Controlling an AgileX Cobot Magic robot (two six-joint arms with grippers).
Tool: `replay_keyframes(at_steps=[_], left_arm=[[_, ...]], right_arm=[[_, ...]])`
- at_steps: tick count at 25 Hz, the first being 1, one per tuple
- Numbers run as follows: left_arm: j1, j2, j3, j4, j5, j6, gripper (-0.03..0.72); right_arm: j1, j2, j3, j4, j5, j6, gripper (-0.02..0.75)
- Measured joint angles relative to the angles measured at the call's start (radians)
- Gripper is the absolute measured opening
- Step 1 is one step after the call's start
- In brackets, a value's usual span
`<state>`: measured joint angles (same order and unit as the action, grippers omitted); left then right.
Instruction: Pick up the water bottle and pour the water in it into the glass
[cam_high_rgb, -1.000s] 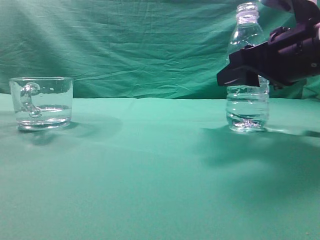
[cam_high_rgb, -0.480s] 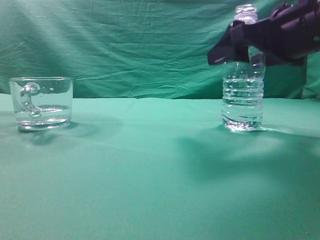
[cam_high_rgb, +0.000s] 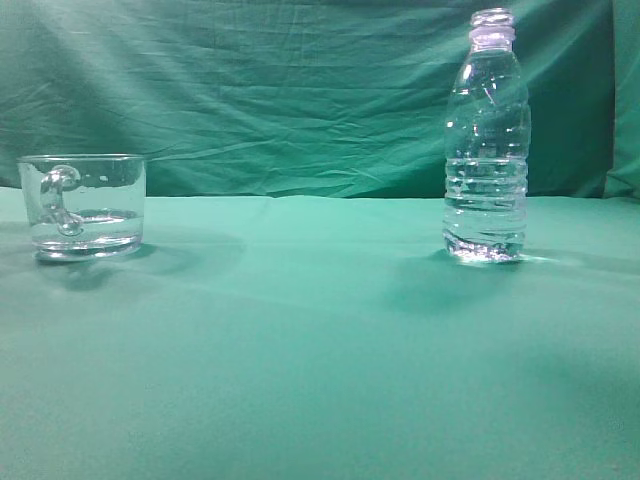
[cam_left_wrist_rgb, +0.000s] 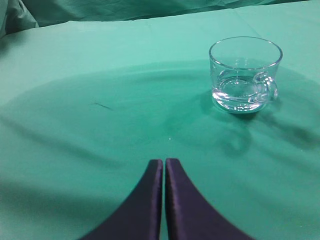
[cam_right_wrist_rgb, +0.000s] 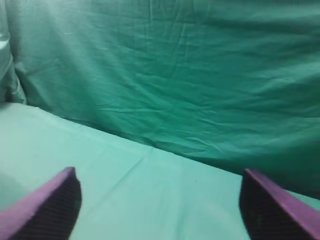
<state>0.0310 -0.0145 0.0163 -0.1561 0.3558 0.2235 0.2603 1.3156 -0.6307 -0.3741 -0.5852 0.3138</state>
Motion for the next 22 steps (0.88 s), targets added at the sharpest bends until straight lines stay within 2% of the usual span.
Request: replay_keyframes(at_steps=[1,4,6,9,11,12,14,19,22], left_arm=[[0.0,0.0,0.0,0.0,0.0,0.0,0.0],[0.0,0.0,0.0,0.0,0.0,0.0,0.0],[0.0,0.0,0.0,0.0,0.0,0.0,0.0],[0.0,0.0,0.0,0.0,0.0,0.0,0.0],[0.0,0.0,0.0,0.0,0.0,0.0,0.0],[0.0,0.0,0.0,0.0,0.0,0.0,0.0],[0.0,0.0,0.0,0.0,0.0,0.0,0.0],[0.0,0.0,0.0,0.0,0.0,0.0,0.0],[0.0,0.0,0.0,0.0,0.0,0.0,0.0]], right_arm=[[0.0,-0.056,0.0,0.0,0.042,0.012,0.51],[0.0,-0.218,0.002,-0.017,0.159,0.064,0.247],[0.0,-0.315,0.002,-0.071,0.214,0.119,0.101],[0.0,-0.44,0.002,-0.2,0.265,0.275,0.0],[0.0,-0.514,0.002,-0.29,0.279,0.351,0.0],[0.0,-0.55,0.003,-0.331,0.281,0.37,0.049],[0.0,-0.615,0.007,-0.378,0.282,0.425,0.049],[0.0,-0.79,0.022,-0.405,0.289,0.549,0.049],[0.0,-0.877,0.052,-0.407,0.348,0.566,0.049]])
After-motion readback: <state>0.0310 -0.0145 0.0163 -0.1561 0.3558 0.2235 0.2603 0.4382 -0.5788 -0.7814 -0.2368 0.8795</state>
